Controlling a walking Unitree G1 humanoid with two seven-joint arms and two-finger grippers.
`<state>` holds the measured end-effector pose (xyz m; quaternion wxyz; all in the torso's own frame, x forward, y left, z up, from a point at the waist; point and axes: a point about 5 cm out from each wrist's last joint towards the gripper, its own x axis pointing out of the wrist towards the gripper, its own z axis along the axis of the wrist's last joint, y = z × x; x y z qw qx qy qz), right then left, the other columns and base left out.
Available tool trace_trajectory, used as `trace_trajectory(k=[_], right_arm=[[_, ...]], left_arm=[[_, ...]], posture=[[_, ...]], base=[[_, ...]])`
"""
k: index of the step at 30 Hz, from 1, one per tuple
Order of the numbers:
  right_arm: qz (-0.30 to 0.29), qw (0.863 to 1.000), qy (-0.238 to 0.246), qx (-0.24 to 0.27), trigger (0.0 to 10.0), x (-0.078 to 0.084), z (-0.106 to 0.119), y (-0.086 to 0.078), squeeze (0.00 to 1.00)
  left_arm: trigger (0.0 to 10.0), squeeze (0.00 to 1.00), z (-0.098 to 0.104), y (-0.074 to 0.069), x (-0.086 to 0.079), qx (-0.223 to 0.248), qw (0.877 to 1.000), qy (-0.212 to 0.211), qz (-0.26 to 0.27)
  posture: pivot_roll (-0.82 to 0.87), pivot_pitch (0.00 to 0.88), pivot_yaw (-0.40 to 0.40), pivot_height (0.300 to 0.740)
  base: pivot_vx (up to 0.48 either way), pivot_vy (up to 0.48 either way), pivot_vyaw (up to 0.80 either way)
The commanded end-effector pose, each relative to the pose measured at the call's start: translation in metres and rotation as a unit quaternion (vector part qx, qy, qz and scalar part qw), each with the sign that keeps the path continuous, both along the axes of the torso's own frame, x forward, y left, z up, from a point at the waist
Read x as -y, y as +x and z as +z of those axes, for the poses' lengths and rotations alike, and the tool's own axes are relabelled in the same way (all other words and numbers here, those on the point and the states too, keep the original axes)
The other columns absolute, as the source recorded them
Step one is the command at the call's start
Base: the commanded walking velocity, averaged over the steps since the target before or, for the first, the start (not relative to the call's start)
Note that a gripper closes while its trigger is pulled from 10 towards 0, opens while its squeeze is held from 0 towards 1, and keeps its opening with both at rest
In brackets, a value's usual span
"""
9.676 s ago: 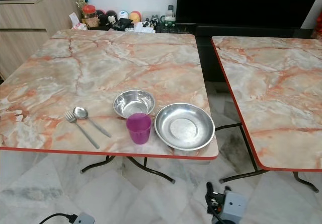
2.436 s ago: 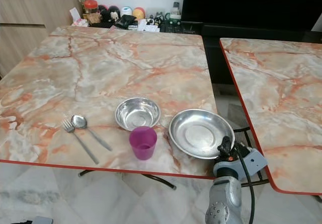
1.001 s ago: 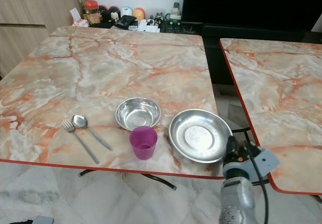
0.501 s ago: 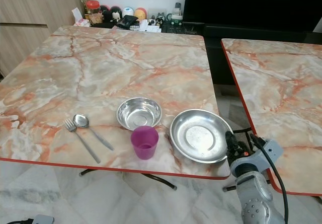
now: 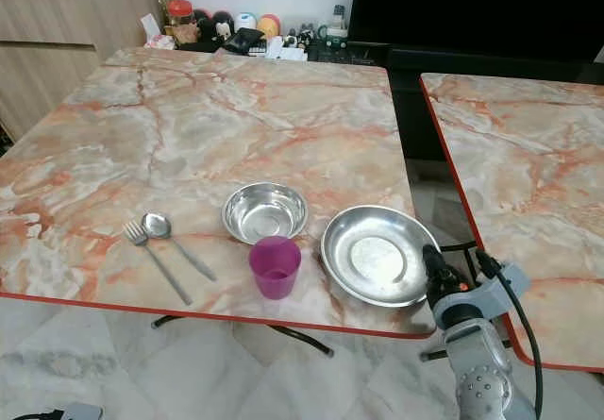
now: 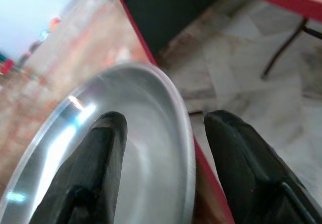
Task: Setting the table
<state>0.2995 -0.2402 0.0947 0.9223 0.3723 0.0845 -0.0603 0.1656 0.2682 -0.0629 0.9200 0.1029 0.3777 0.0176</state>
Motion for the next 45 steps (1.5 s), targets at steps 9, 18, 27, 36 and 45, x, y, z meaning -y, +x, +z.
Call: trace_trajectory(k=[9, 18, 27, 36, 45], right_arm=[[0.001, 1.000, -0.004, -0.008, 10.0, 0.003, -0.001, 0.005, 0.00], [0.009, 1.000, 0.001, -0.017, 0.0, -0.002, -0.006, 0.006, 0.00], [0.019, 0.999, 0.000, -0.029, 0.0, -0.010, -0.016, 0.007, 0.00], [0.022, 0.999, 0.003, -0.024, 0.0, -0.016, -0.016, 0.008, 0.00], [0.012, 1.000, -0.008, 0.003, 0.0, -0.014, -0.001, 0.015, 0.00]], left_arm=[[10.0, 0.00, -0.002, -0.006, -0.003, -0.015, 1.000, 0.007, -0.003], [10.0, 0.00, -0.003, -0.006, -0.002, -0.017, 1.000, 0.006, -0.006], [10.0, 0.00, -0.003, -0.009, -0.004, -0.021, 1.000, 0.008, -0.008], [10.0, 0.00, -0.003, -0.010, -0.004, -0.027, 0.999, 0.011, -0.020], [10.0, 0.00, -0.004, -0.006, 0.001, -0.024, 1.000, 0.006, -0.020]], posture=[[0.03, 0.163, -0.004, 0.740], [0.03, 0.155, -0.005, 0.740], [0.04, 0.075, -0.001, 0.740], [0.04, 0.056, 0.011, 0.740], [0.03, 0.107, 0.009, 0.740]], base=[[0.000, 0.000, 0.00], [0.000, 0.000, 0.00], [0.000, 0.000, 0.00], [0.000, 0.000, 0.00], [0.000, 0.000, 0.00]])
